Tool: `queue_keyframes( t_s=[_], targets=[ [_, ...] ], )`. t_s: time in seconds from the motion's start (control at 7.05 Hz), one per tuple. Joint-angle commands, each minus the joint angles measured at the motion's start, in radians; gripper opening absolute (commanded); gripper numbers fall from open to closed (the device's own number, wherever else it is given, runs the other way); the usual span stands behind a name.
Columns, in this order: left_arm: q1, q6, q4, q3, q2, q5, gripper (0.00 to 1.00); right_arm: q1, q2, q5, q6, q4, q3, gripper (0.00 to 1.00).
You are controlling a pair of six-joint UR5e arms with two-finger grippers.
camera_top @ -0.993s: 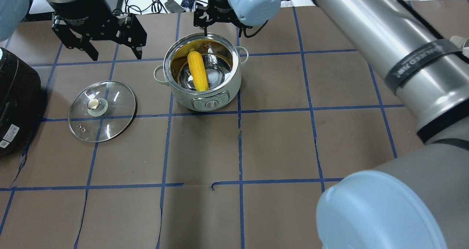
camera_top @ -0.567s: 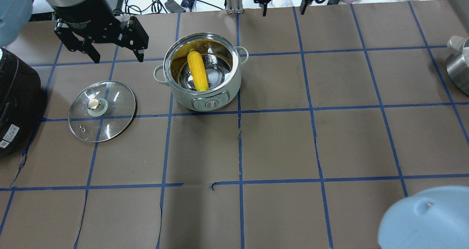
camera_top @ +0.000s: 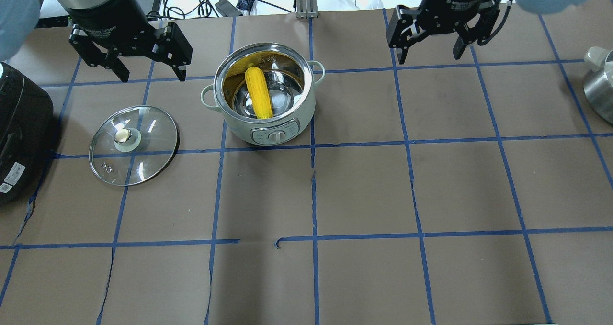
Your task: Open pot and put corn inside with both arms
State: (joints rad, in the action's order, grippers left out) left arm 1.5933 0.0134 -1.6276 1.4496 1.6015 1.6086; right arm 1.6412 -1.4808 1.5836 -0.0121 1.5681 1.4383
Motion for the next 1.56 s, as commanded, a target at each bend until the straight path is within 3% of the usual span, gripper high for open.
queue_keyframes(
  t_s=[0.0,0.28,0.57,1.42],
  targets=[
    [-0.003,-0.004,0.000,0.000,0.000,0.000,1.00,-0.001,-0.027,-0.023,0.143,0.087,0.051,1.00],
    [-0.004,-0.004,0.000,0.000,0.000,-0.001,1.00,-0.001,-0.038,-0.034,0.112,0.086,0.044,1.00],
    [-0.006,-0.004,0.000,-0.001,0.000,0.001,1.00,-0.003,0.002,-0.037,0.101,0.079,-0.050,1.00],
    [-0.009,-0.004,0.000,0.000,-0.002,0.001,1.00,-0.027,-0.004,-0.025,-0.003,0.075,-0.047,1.00]
  ],
)
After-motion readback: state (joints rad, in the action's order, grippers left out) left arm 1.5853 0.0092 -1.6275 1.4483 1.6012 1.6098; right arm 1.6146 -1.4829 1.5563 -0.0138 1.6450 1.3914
